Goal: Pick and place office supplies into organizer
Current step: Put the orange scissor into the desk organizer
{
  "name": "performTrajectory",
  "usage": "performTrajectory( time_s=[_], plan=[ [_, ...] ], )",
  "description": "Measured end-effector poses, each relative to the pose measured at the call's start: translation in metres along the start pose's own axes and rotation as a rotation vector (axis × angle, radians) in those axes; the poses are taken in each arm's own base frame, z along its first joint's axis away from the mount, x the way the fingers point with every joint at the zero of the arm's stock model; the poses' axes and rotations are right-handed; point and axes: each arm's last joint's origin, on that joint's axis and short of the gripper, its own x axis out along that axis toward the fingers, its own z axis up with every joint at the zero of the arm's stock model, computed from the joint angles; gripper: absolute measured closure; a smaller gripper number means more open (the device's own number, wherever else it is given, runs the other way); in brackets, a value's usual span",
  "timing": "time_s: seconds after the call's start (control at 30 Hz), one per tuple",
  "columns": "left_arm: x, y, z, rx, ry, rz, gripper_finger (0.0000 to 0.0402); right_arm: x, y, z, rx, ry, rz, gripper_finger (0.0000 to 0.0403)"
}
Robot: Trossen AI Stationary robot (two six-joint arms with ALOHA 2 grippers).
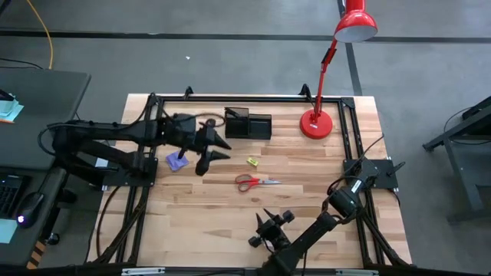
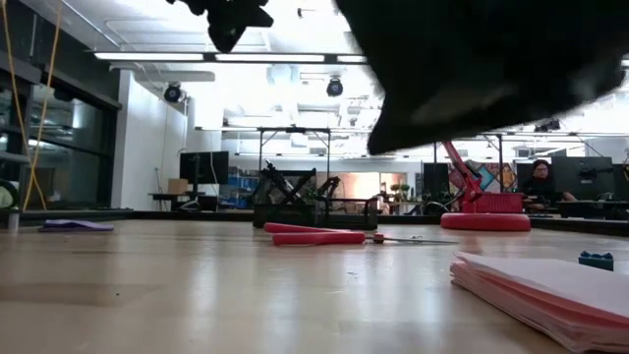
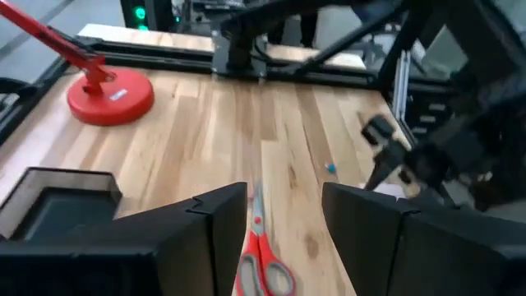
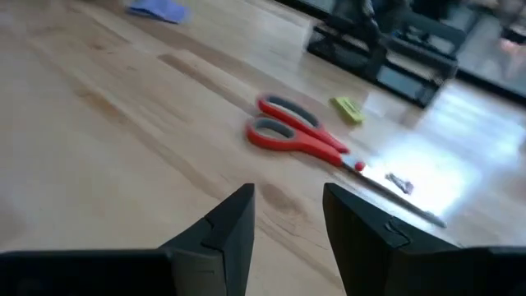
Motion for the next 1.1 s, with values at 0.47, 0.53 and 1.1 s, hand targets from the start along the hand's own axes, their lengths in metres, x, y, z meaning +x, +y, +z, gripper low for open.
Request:
performTrajectory(
  time_s=[0.47,0.53,1.1],
  plan=[
    [-0.013,-0.075,-0.079,0.013,-0.245,-0.159,0.0252,-0.029,0.015,0.061,-0.126,-0.045,0.13,0.0265],
    [-0.017,-0.085,-0.1,0.006,-0.28,-0.165,0.0252,-0.021,0.021,0.063,-0.128,-0.005,0.141,0.0265],
    [-0.061,-0.124,-0.193,-0.029,-0.471,-0.373,0.0252,0.054,0.031,0.132,-0.533,0.439,0.563,0.0265]
  ],
)
